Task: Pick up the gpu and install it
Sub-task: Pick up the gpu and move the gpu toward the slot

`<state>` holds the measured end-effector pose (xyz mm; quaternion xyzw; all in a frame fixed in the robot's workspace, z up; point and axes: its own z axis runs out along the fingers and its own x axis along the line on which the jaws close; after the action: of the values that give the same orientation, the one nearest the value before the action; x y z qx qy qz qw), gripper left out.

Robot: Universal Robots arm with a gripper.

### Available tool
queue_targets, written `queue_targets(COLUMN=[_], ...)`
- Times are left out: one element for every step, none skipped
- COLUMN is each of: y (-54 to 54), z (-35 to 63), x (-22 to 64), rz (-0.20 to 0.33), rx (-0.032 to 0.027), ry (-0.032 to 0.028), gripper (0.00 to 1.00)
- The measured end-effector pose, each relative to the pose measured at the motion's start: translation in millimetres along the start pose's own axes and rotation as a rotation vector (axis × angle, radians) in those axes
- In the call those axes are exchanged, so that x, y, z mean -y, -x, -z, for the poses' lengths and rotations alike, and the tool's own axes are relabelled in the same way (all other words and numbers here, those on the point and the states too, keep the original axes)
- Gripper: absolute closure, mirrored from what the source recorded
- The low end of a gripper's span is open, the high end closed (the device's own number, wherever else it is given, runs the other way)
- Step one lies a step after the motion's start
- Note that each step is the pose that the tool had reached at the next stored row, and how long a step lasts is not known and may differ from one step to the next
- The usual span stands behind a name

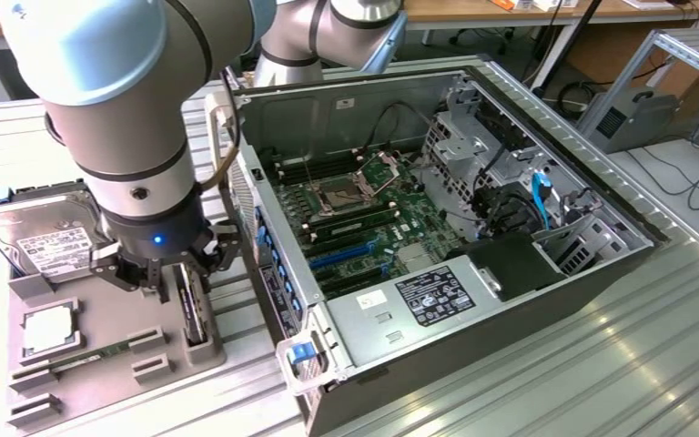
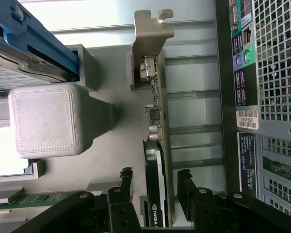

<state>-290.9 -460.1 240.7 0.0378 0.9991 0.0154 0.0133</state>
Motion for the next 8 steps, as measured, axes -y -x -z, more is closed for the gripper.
queue_targets(y=[0.5,0.8,0.9,1.0,1.0,1.0,0.9,0.6], z=[0.0,0.0,0.0,0.0,0.0,0.0,0.0,0.0], x=[0.0,-0.1,0.0,-0.1,-0.1,-0.1,-0.1,0.0], rz=[0.000,0.000,0.000,0.000,0.000,0.000,0.000,0.000], rx=[0.0000,0.0000,-0.0001,-0.0001,0.0000,0.0000,-0.0001,-0.0001], ry=[0.0000,0.0000,-0.0001,0.0000,0.0000,0.0000,0.0000,-0.0001], gripper=[0.50,0.50,0.50,0.50,0.50,0.50,0.50,0.50])
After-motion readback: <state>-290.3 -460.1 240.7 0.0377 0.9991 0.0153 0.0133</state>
